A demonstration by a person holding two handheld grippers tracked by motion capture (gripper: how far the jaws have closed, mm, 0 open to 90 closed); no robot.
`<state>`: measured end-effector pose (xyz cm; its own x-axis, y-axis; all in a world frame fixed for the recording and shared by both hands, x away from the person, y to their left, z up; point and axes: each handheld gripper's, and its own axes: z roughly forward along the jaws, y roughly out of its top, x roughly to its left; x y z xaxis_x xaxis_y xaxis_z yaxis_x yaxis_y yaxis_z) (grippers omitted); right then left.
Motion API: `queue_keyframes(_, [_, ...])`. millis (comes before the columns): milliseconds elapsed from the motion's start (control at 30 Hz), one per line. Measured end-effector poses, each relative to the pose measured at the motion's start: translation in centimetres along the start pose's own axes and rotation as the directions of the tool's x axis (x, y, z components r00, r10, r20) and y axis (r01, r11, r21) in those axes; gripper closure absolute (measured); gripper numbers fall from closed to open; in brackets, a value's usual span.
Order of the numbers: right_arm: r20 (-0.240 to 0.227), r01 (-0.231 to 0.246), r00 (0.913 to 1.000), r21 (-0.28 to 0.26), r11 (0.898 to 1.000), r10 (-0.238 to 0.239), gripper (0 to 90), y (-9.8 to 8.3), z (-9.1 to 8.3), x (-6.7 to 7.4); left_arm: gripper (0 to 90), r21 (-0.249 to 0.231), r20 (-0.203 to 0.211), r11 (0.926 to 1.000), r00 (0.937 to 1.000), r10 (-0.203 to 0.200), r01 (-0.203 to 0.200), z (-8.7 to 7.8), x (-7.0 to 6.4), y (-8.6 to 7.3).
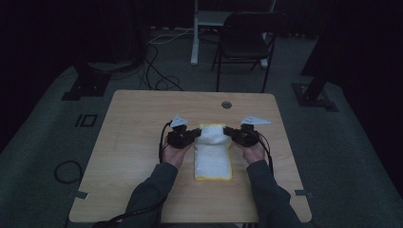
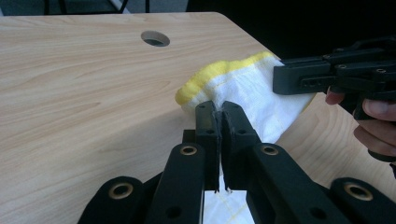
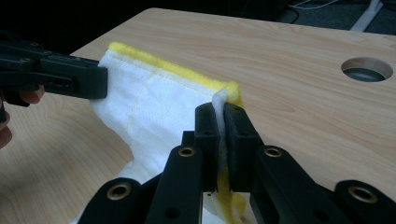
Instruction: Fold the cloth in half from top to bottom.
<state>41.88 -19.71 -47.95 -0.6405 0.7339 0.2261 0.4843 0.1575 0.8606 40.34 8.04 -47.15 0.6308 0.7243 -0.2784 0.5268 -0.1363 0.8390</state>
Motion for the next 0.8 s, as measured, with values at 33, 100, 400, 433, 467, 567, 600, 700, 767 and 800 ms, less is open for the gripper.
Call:
queue_keyframes(33, [0.0, 0.003, 1.0, 0.0, 1.0, -0.003, 85.8, -0.1, 0.0, 0.0, 87.3, -0.003, 0.003, 1.0, 1.0, -0.003, 0.003, -0.1, -0.1, -0.1])
queue_keyframes(100, [0.002, 0.006, 1.0, 0.002, 1.0, -0.006, 85.8, -0.2, -0.3, 0.2, 87.3, -0.002, 0.005, 1.0, 1.0, 0.001, -0.001, -0.2, -0.3, -0.2])
queue_keyframes(400, [-0.008, 0.009, 0.9999, -0.001, 1.0, -0.009, 85.8, -1.2, -1.2, 1.0, 87.3, 0.0, 0.021, 0.9999, 0.9997, 0.013, -0.013, -0.9, -0.9, -1.1])
queue_keyframes(433, [-0.011, 0.01, 0.9999, -0.001, 1.0, -0.01, 85.8, -1.2, -1.3, 1.1, 87.3, -0.001, 0.023, 0.9999, 0.9996, 0.014, -0.014, -1.0, -0.9, -1.2])
queue_keyframes(467, [-0.013, 0.012, 0.9998, -0.002, 1.0, -0.012, 85.7, -1.3, -1.4, 1.2, 87.2, 0.0, 0.025, 0.9999, 0.9996, 0.014, -0.014, -1.1, -1.0, -1.3])
queue_keyframes(567, [-0.016, 0.013, 0.9998, -0.013, 1.0, -0.014, 85.7, -1.4, -1.8, 1.5, 87.2, -0.003, 0.028, 0.9999, 0.9995, 0.015, -0.015, -1.3, -1.1, -1.4])
queue_keyframes(600, [-0.015, 0.015, 0.9998, -0.014, 1.0, -0.015, 85.7, -1.5, -1.8, 1.7, 87.2, -0.003, 0.03, 0.9998, 0.9994, 0.019, -0.019, -1.5, -1.2, -1.6])
queue_keyframes(700, [-0.015, 0.022, 0.9996, -0.012, 1.0, -0.022, 85.7, -1.7, -2.0, 1.9, 87.2, -0.001, 0.033, 0.9998, 0.9993, 0.021, -0.021, -1.6, -1.3, -1.8])
queue_keyframes(767, [-0.018, 0.018, 0.9997, -0.009, 1.0, -0.018, 85.7, -2.1, -2.1, 2.1, 87.2, 0.007, 0.036, 0.9998, 0.9992, 0.02, -0.02, -1.7, -1.4, -2.4])
queue_keyframes(800, [-0.019, 0.014, 0.9997, -0.007, 1.0, -0.014, 85.7, -2.3, -2.1, 2.1, 87.2, 0.009, 0.037, 0.9998, 0.9991, 0.019, -0.019, -1.7, -1.5, -2.6])
